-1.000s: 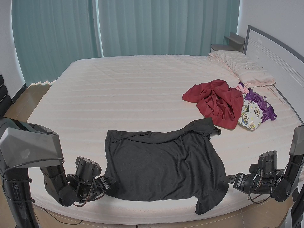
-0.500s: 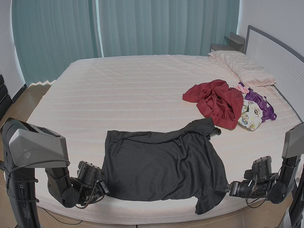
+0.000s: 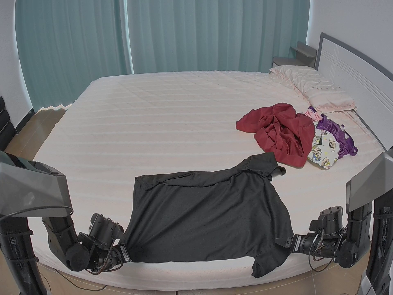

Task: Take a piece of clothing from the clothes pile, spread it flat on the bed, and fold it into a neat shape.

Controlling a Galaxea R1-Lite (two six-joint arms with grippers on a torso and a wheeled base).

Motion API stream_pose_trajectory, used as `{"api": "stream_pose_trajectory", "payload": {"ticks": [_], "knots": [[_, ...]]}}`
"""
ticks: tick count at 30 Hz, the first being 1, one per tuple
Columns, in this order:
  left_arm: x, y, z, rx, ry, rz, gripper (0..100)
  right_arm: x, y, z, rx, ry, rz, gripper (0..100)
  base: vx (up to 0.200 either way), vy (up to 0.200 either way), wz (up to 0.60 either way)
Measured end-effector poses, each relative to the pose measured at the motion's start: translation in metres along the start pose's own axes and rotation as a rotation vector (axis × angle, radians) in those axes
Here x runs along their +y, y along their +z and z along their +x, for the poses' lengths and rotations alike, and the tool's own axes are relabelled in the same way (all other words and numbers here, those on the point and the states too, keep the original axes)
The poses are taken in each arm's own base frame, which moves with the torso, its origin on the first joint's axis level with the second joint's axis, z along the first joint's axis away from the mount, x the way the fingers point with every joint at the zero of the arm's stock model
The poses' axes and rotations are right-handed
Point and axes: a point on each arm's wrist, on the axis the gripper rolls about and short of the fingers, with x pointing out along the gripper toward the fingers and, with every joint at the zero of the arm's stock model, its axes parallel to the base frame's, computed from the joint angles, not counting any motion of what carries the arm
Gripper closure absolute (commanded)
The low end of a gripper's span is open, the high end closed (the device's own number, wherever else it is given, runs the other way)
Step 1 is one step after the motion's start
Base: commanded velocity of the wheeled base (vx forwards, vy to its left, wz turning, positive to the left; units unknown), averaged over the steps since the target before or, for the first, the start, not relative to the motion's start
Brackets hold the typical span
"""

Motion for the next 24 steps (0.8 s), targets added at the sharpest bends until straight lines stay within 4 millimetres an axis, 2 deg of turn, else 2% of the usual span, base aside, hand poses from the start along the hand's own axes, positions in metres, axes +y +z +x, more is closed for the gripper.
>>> {"api": "stream_pose_trajectory", "payload": {"ticks": [1, 2, 11, 17, 24], "knots": [[0.0, 0.001, -0.002, -0.002, -0.001, -0.002, 100, 0.0, -0.003, 0.003, 0.003, -0.004, -0.006, 0, 0.0, 0.0, 0.0], [0.001, 0.002, -0.002, -0.004, -0.001, -0.003, 100, -0.001, -0.004, 0.005, 0.008, -0.008, -0.009, 100, 0.0, 0.0, 0.0], [0.002, 0.009, -0.005, -0.027, -0.009, -0.023, 100, -0.001, -0.008, 0.018, -0.011, -0.008, -0.018, 100, 0.0, 0.0, 0.0], [0.002, 0.024, -0.003, -0.079, -0.033, -0.073, 100, 0.004, 0.012, 0.024, -0.107, 0.036, -0.005, 100, 0.0, 0.0, 0.0], [0.002, 0.04, 0.007, -0.158, -0.066, -0.134, 100, 0.017, 0.043, 0.044, -0.235, 0.107, -0.015, 100, 0.0, 0.0, 0.0]]}}
